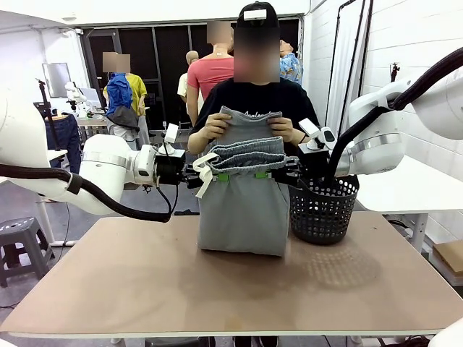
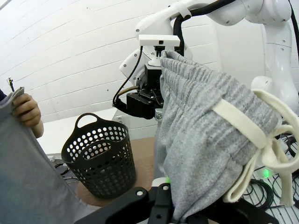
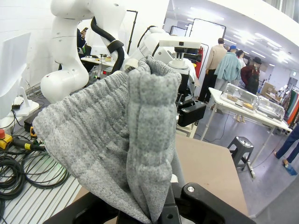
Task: Fold the training pants.
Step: Release the ends of the Training pants and then grab the overlapped ends.
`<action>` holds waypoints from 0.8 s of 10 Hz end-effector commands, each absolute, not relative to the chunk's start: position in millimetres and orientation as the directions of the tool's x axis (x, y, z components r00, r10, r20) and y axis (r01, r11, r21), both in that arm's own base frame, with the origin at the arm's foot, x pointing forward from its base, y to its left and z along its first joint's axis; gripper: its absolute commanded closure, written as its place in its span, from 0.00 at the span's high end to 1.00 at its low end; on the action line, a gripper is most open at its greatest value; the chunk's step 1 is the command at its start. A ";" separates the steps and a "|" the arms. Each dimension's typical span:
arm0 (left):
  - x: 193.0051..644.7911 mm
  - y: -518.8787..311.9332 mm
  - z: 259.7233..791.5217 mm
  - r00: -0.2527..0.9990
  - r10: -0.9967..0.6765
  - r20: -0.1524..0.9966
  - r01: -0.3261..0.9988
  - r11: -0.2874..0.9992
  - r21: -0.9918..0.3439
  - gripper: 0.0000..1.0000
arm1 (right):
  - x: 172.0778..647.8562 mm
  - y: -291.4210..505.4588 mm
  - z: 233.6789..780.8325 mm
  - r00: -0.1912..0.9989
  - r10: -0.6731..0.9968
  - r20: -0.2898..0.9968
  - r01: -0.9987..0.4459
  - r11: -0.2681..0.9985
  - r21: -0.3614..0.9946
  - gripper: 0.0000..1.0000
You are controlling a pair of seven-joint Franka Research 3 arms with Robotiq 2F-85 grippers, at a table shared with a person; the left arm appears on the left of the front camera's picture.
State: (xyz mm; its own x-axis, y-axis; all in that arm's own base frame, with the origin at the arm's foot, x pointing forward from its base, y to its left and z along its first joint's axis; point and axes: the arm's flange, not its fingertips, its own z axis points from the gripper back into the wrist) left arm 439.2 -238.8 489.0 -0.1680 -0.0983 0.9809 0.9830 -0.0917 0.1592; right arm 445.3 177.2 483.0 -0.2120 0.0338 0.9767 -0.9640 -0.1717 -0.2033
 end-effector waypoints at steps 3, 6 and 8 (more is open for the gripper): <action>438.4 -239.5 492.4 -0.176 -0.095 0.980 0.982 -0.092 0.167 0.00 | 442.9 177.1 483.0 -0.220 0.023 0.975 -0.961 -0.178 -0.212 0.00; 438.4 -239.5 492.4 -0.176 -0.095 0.980 0.982 -0.092 0.167 0.00 | 442.9 177.1 483.0 -0.220 0.023 0.975 -0.961 -0.178 -0.212 0.00; 438.4 -239.5 492.4 -0.176 -0.095 0.980 0.982 -0.092 0.167 0.00 | 442.9 177.1 483.0 -0.220 0.023 0.975 -0.961 -0.178 -0.212 0.00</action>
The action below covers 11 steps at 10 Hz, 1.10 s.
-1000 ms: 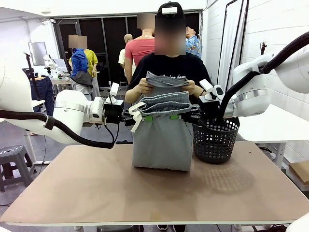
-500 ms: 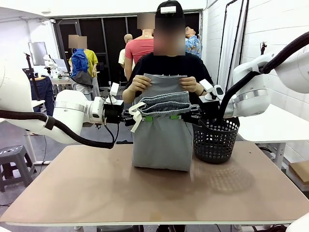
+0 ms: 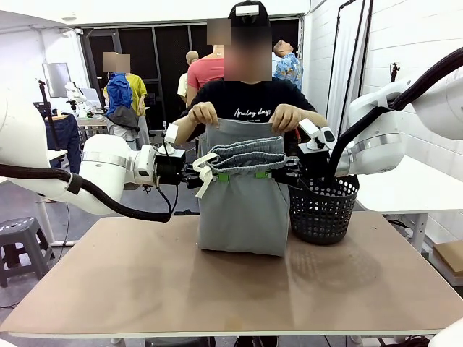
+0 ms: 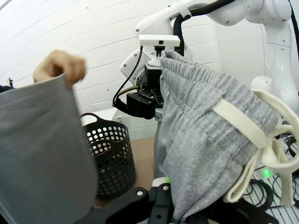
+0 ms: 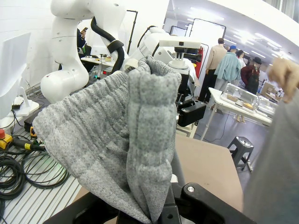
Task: Fold the training pants.
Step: Release the ends of the Training pants and then grab the overlapped ends.
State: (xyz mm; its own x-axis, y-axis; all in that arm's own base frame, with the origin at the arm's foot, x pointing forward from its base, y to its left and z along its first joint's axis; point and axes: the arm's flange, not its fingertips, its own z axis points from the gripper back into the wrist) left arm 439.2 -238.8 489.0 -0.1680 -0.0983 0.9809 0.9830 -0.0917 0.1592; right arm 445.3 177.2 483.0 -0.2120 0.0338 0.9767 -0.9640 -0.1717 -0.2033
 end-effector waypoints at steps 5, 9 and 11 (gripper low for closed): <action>438.4 -239.5 492.4 -0.176 -0.095 0.980 0.982 -0.092 0.167 0.00 | 442.9 177.1 483.0 -0.220 0.023 0.975 -0.961 -0.178 -0.212 0.00; 438.4 -239.5 492.4 -0.176 -0.095 0.980 0.982 -0.092 0.167 0.00 | 442.9 177.1 483.0 -0.220 0.023 0.975 -0.961 -0.178 -0.212 0.00; 438.4 -239.5 492.4 -0.176 -0.095 0.980 0.982 -0.092 0.167 0.00 | 442.9 177.1 483.0 -0.220 0.023 0.975 -0.961 -0.178 -0.212 0.00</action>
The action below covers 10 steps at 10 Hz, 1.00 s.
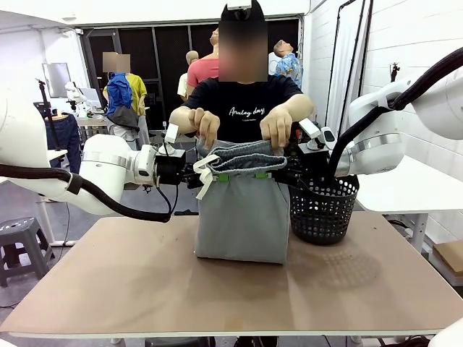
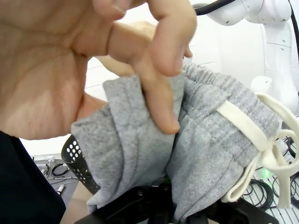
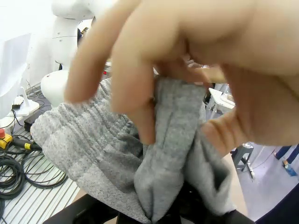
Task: Fold the training pants.
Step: Release the ends of the Training pants and then grab the overlapped ends.
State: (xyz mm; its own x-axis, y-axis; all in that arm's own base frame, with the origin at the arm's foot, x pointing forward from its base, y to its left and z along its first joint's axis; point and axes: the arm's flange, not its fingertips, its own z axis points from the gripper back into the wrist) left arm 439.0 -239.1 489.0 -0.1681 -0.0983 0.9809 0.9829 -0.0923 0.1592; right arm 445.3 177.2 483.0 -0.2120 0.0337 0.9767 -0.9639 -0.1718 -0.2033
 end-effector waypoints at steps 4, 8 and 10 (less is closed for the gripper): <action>438.4 -239.5 492.4 -0.176 -0.095 0.980 0.982 -0.092 0.167 0.00 | 442.9 177.1 483.0 -0.220 0.023 0.975 -0.961 -0.178 -0.212 0.00; 438.4 -239.5 492.4 -0.176 -0.095 0.980 0.982 -0.092 0.167 0.00 | 442.9 177.1 483.0 -0.220 0.023 0.975 -0.961 -0.178 -0.212 0.00; 438.4 -239.5 492.4 -0.176 -0.095 0.980 0.982 -0.092 0.167 0.00 | 442.9 177.1 483.0 -0.220 0.023 0.975 -0.961 -0.178 -0.212 0.00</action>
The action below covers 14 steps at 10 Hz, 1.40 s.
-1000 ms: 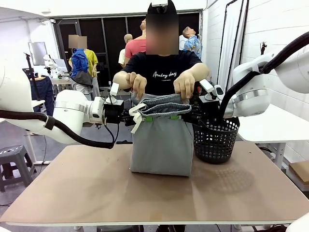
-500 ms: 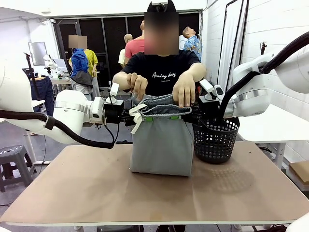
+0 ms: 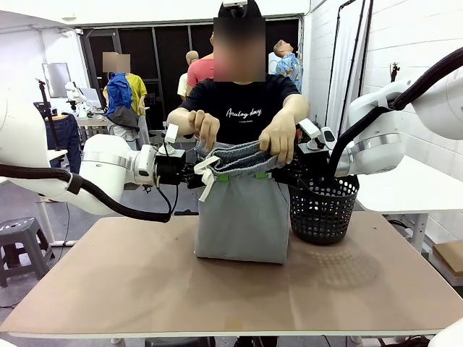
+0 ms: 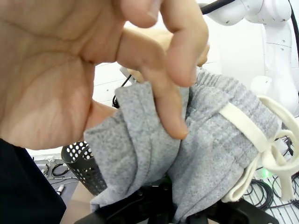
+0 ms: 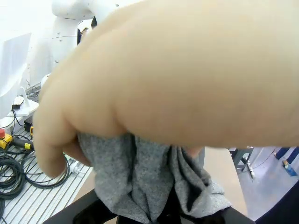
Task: Fold the training pants.
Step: Release the ends of the Training pants and then grab the overlapped ends.
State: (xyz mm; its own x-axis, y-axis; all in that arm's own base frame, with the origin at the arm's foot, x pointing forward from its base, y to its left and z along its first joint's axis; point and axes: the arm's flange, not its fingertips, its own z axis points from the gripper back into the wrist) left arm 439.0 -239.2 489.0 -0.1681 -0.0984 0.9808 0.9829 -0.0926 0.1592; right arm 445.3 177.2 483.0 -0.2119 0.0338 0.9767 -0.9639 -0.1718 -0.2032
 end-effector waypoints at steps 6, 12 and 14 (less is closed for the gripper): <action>438.4 -239.5 492.4 -0.176 -0.095 0.980 0.982 -0.092 0.167 0.00 | 442.9 177.1 483.0 -0.220 0.023 0.975 -0.961 -0.178 -0.212 0.00; 438.4 -239.5 492.4 -0.176 -0.095 0.980 0.982 -0.092 0.167 0.00 | 442.9 177.1 483.0 -0.220 0.023 0.975 -0.961 -0.178 -0.212 0.00; 438.4 -239.5 492.4 -0.176 -0.095 0.980 0.982 -0.092 0.167 0.00 | 442.9 177.1 483.0 -0.220 0.023 0.975 -0.961 -0.178 -0.212 0.00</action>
